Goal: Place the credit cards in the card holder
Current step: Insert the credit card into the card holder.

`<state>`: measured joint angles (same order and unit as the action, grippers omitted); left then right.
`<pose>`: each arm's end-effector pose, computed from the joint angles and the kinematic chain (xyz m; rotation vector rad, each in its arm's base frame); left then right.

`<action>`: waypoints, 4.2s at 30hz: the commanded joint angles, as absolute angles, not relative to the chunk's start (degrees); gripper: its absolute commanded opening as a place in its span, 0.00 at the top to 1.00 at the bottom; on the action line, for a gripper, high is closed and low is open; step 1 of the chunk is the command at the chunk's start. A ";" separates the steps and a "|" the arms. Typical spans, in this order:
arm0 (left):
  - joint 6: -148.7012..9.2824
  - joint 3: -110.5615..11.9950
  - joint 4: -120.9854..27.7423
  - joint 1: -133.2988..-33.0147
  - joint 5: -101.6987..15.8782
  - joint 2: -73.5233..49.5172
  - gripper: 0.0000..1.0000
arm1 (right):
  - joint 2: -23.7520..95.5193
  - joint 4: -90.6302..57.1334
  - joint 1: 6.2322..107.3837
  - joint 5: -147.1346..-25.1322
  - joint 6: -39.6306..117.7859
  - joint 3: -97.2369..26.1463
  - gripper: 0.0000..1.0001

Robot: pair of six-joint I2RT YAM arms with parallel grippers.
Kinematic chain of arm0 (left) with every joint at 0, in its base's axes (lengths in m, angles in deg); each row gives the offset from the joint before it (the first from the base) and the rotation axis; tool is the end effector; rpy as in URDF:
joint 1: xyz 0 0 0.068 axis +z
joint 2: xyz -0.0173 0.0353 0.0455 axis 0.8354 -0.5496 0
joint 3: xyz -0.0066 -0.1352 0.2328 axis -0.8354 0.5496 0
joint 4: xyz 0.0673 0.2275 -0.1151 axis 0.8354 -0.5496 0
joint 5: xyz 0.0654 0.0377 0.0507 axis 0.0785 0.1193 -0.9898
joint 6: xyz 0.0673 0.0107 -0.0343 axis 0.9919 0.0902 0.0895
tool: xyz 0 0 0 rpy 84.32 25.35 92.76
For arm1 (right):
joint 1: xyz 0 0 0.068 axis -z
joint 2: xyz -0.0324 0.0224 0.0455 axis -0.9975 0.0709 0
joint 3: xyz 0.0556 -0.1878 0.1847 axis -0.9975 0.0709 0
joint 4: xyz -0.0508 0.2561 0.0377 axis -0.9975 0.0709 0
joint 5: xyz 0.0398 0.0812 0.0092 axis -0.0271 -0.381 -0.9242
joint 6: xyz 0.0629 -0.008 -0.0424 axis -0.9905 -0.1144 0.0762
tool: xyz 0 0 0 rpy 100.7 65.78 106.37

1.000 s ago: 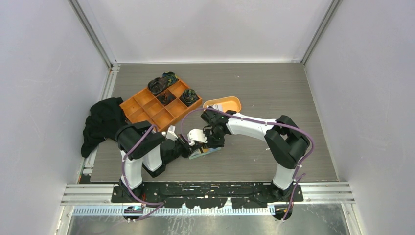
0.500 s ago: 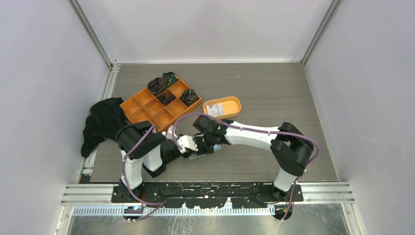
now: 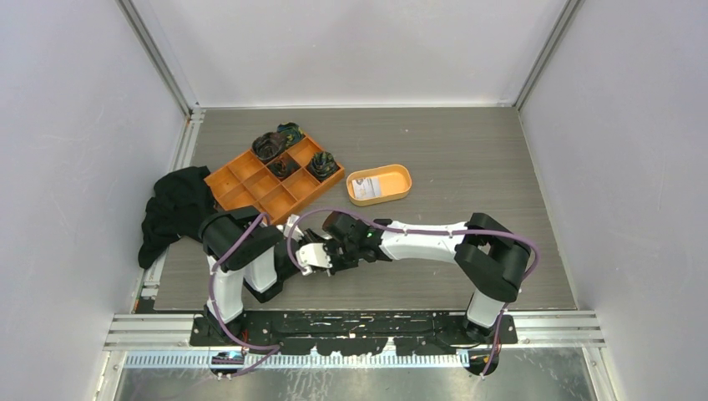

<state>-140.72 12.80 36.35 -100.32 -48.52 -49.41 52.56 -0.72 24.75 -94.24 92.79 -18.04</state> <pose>0.1839 -0.1796 0.0570 -0.6971 2.0840 -1.4562 0.1579 0.3236 0.1465 -2.1318 1.4141 0.4472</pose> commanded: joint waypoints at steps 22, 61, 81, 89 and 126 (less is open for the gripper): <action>-139.98 12.43 33.28 -99.94 -46.58 -50.77 0.78 | 51.18 -6.99 25.35 -85.63 99.86 -13.90 0.97; -137.45 13.13 33.28 -98.58 -46.69 -51.28 0.95 | 56.70 15.05 44.87 -101.20 87.20 -28.13 0.86; -132.81 9.89 19.45 -98.60 -48.62 -45.93 1.00 | 57.88 16.32 44.86 -101.69 86.74 -29.04 0.85; -128.14 9.99 7.20 -98.58 -50.63 -35.43 0.95 | 52.75 15.24 46.09 -103.19 83.27 -29.46 0.72; -109.55 1.41 -15.54 -99.49 -51.61 -21.96 0.89 | 62.44 8.45 54.04 -111.98 33.69 -29.01 0.64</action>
